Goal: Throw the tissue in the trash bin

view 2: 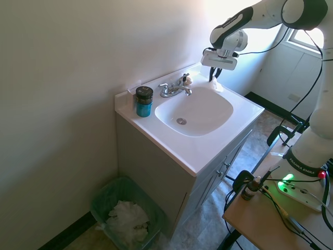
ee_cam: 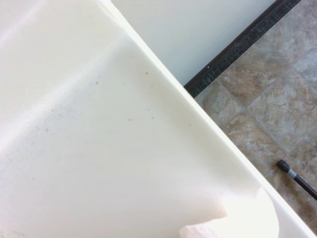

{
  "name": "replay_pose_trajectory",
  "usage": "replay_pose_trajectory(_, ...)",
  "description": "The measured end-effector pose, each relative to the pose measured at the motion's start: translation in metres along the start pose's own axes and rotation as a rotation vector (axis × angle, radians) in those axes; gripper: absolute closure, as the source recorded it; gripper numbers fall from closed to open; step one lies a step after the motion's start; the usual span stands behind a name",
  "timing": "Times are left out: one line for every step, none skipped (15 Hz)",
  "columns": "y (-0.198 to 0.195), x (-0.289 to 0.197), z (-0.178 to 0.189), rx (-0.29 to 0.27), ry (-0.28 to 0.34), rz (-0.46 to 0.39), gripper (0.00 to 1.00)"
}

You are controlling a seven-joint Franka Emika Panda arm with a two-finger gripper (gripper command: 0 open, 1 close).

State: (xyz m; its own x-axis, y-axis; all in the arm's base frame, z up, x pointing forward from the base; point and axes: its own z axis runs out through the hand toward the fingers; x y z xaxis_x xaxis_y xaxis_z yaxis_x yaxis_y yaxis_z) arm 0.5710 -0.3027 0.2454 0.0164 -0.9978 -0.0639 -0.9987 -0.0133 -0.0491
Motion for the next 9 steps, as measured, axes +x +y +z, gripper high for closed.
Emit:
replay_pose_trajectory(0.000, 0.001, -0.001, 0.005, -0.002, -0.006, 1.00)
replay_pose_trajectory(-0.001, 0.001, -0.007, 0.015, -0.001, -0.012, 1.00)
replay_pose_trajectory(-0.003, 0.000, -0.019, 0.034, 0.004, -0.019, 1.00)
replay_pose_trajectory(-0.006, -0.004, -0.036, 0.059, 0.009, -0.028, 1.00)
replay_pose_trajectory(-0.010, -0.012, -0.057, 0.087, 0.013, -0.041, 1.00)
replay_pose_trajectory(-0.013, -0.024, -0.080, 0.115, 0.014, -0.060, 1.00)
replay_pose_trajectory(-0.014, -0.042, -0.101, 0.142, 0.013, -0.085, 1.00)
replay_pose_trajectory(-0.015, -0.066, -0.123, 0.165, 0.015, -0.124, 1.00)
replay_pose_trajectory(-0.017, -0.094, -0.143, 0.186, 0.019, -0.163, 1.00)
